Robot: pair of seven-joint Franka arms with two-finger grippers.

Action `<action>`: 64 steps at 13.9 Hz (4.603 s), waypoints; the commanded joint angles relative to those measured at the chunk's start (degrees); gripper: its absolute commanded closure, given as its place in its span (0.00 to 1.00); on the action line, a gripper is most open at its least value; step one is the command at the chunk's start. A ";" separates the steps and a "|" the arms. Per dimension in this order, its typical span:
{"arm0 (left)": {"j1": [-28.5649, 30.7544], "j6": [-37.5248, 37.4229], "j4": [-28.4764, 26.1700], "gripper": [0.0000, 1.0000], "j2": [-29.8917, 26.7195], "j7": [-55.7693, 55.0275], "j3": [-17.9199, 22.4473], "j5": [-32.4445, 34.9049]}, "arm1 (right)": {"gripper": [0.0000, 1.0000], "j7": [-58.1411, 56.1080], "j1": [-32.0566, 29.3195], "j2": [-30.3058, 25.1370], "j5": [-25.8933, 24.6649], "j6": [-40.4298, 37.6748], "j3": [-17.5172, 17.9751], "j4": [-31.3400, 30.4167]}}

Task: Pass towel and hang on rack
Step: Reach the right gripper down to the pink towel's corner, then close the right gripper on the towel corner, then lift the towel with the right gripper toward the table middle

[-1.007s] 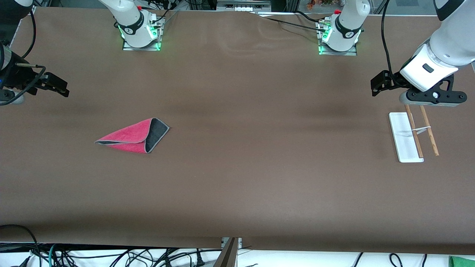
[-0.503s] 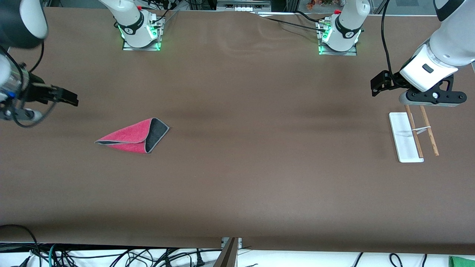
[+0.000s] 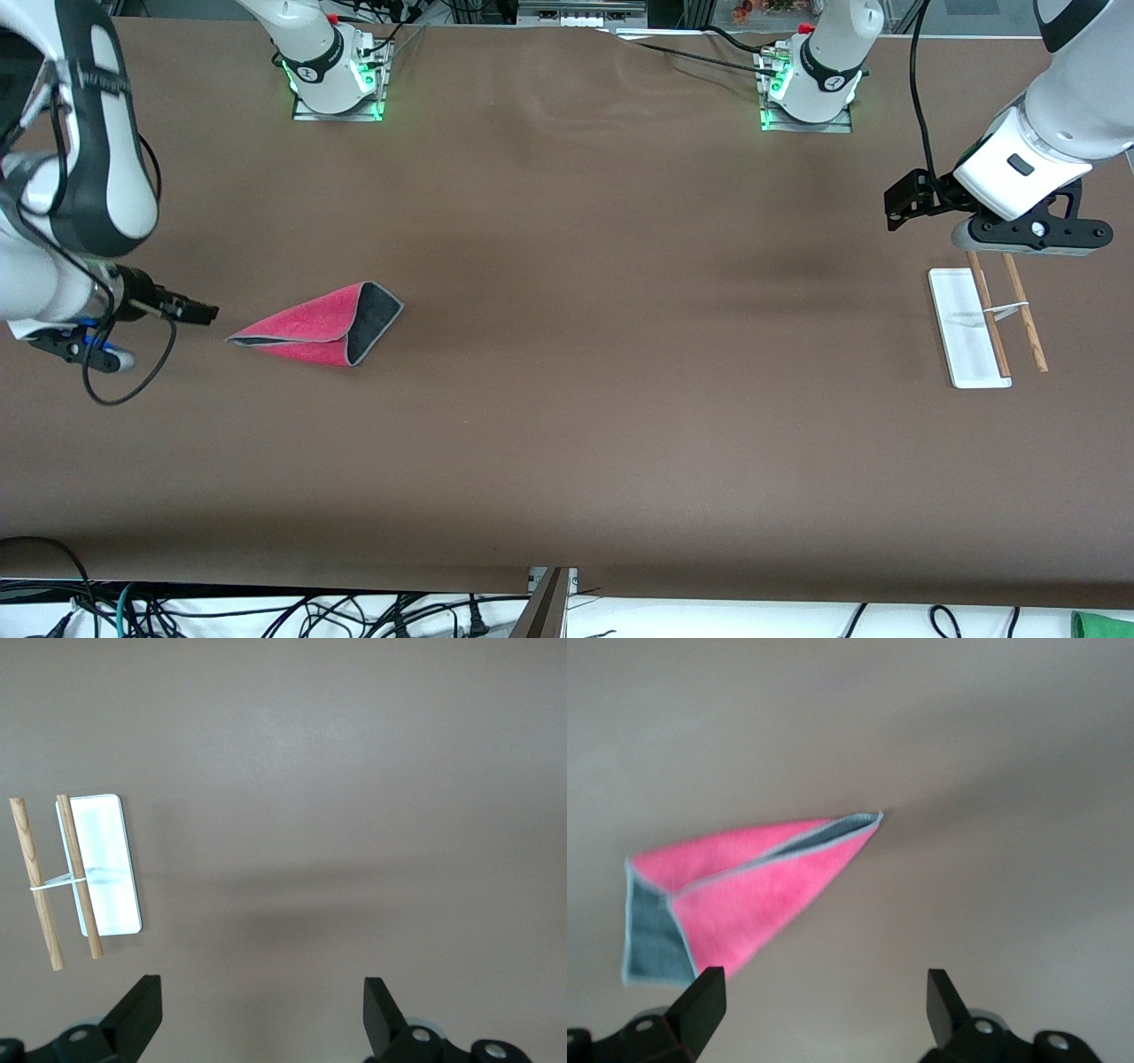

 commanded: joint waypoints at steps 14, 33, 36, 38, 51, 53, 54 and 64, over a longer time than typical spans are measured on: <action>0.50 -0.59 -0.10 0.00 -0.16 0.05 -0.47 -0.19 | 0.00 7.65 -6.72 16.98 9.82 9.21 0.24 3.63; 0.06 -0.24 0.42 0.00 1.68 -0.04 -0.74 0.60 | 1.00 5.28 -8.30 18.39 10.09 7.10 0.68 3.10; 0.23 -0.42 0.42 0.00 1.68 0.05 -0.65 0.78 | 1.00 5.19 -8.21 18.13 10.09 6.83 0.86 3.54; 0.41 -0.42 0.42 0.00 1.68 0.22 -0.56 0.78 | 1.00 5.19 -8.04 17.69 10.00 5.26 0.94 4.59; 1.46 -1.03 0.69 0.00 1.25 1.10 -0.03 0.69 | 1.00 10.97 5.30 5.66 6.49 -17.77 0.94 14.71; 2.08 -1.03 0.77 0.00 1.24 1.37 -0.03 -0.27 | 1.00 15.54 9.96 3.37 6.39 -21.01 1.03 14.71; 2.17 -0.95 0.95 0.00 1.24 2.58 -0.12 -0.36 | 1.00 16.95 11.98 2.40 6.57 -21.99 1.03 14.79; 4.80 -4.54 3.41 0.00 0.89 6.99 0.23 -5.64 | 1.00 23.99 37.47 0.11 6.92 -27.18 0.95 26.04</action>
